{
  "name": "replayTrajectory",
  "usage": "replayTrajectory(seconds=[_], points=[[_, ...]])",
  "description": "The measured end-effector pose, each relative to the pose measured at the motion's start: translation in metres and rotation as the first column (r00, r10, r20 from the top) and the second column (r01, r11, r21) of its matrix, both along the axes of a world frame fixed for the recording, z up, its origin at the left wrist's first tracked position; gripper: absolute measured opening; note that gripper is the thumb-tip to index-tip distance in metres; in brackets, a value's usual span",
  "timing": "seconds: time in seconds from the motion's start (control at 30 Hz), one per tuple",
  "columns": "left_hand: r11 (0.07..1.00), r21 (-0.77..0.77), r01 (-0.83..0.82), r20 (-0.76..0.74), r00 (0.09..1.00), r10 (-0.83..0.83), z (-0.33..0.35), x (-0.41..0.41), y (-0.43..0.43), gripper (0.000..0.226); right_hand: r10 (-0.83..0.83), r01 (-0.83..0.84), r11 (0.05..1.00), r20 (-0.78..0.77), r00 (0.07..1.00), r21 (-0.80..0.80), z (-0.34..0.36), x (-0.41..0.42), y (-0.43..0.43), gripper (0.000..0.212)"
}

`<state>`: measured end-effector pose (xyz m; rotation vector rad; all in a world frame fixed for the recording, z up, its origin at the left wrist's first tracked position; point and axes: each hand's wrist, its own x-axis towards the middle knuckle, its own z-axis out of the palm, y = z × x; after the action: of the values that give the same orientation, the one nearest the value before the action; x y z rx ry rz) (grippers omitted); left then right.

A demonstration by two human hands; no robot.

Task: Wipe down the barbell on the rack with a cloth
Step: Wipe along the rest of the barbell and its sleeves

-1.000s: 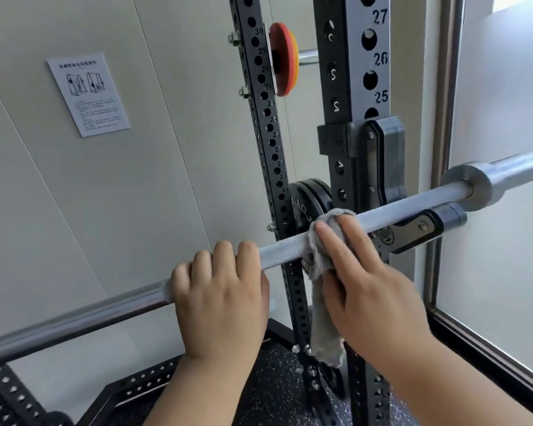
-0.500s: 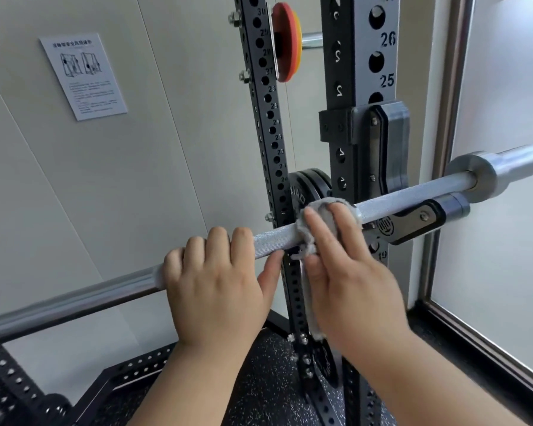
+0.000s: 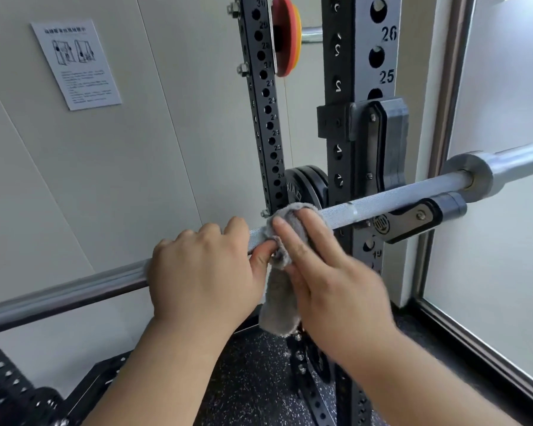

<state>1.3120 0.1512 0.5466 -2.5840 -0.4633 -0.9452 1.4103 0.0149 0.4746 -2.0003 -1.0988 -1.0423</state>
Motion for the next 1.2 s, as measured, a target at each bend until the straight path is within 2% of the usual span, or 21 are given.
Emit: replayTrajectory(seconds=[0.07, 0.13, 0.2, 0.33, 0.4, 0.47, 0.53, 0.6, 0.7, 0.8, 0.87, 0.93, 1.0, 1.07, 1.2], points=[[1.000, -0.003, -0.021, -0.018, 1.000, 0.021, 0.005, 0.000, -0.002, 0.049, -0.055, 0.055, 0.998, -0.001, 0.999, 0.038, 0.003, 0.016, -0.014, 0.046], [0.997, 0.029, -0.066, -0.024, 0.997, 0.067, 0.006, 0.001, -0.003, 0.053, -0.081, 0.093, 0.987, -0.091, 0.993, 0.132, 0.004, 0.025, -0.021, 0.042], [0.994, 0.042, -0.102, -0.026, 0.994, 0.104, 0.006, 0.003, -0.003, 0.057, -0.070, 0.091, 0.986, -0.146, 0.987, 0.142, 0.001, 0.017, -0.012, 0.044], [0.996, -0.017, -0.089, -0.061, 0.994, 0.088, 0.016, 0.005, 0.000, 0.063, 0.034, -0.030, 0.998, -0.063, 0.997, 0.055, -0.006, -0.001, 0.002, 0.047], [0.996, -0.034, -0.083, -0.089, 0.993, 0.080, 0.018, 0.006, 0.001, 0.065, -0.019, 0.019, 1.000, 0.009, 1.000, 0.025, -0.002, 0.011, -0.009, 0.046], [0.994, -0.041, -0.100, -0.098, 0.991, 0.096, 0.019, 0.006, 0.001, 0.064, -0.073, 0.077, 0.991, -0.037, 0.997, 0.110, 0.001, 0.026, -0.020, 0.044], [0.993, -0.001, -0.115, -0.074, 0.991, 0.115, 0.013, 0.003, -0.001, 0.062, -0.079, 0.103, 0.977, -0.130, 0.988, 0.184, 0.000, 0.025, -0.018, 0.041], [0.991, 0.048, -0.123, -0.027, 0.992, 0.125, 0.004, 0.001, -0.007, 0.055, -0.042, 0.067, 0.984, -0.151, 0.988, 0.164, -0.007, 0.012, -0.004, 0.043], [0.991, 0.025, -0.129, 0.035, 0.991, 0.128, -0.014, 0.001, -0.010, 0.045, 0.027, -0.021, 0.994, -0.055, 0.998, 0.105, -0.007, -0.001, 0.002, 0.045], [0.997, 0.033, -0.066, 0.135, 0.989, 0.061, -0.034, -0.001, -0.004, 0.043, -0.065, 0.063, 0.997, 0.027, 0.998, 0.054, -0.002, 0.012, -0.016, 0.045], [0.998, 0.042, -0.053, 0.178, 0.983, 0.045, -0.040, -0.001, -0.005, 0.046, -0.123, 0.128, 0.985, -0.051, 0.991, 0.119, -0.002, 0.021, -0.023, 0.045], [0.996, 0.010, -0.086, 0.200, 0.976, 0.082, -0.037, 0.003, -0.010, 0.046, -0.112, 0.133, 0.974, -0.121, 0.986, 0.185, -0.004, 0.018, -0.016, 0.044], [0.992, -0.006, -0.123, 0.189, 0.974, 0.122, -0.030, 0.008, -0.015, 0.049, -0.035, 0.060, 0.981, -0.136, 0.990, 0.184, -0.006, 0.002, -0.001, 0.044], [0.993, 0.020, -0.116, 0.152, 0.982, 0.112, -0.023, 0.011, -0.012, 0.050, 0.040, -0.029, 0.984, -0.058, 0.997, 0.178, -0.006, -0.006, 0.006, 0.043], [0.997, -0.005, -0.073, 0.041, 0.996, 0.074, -0.005, 0.008, -0.008, 0.065, -0.065, 0.062, 0.992, 0.029, 0.997, 0.106, 0.000, 0.021, -0.017, 0.041]])
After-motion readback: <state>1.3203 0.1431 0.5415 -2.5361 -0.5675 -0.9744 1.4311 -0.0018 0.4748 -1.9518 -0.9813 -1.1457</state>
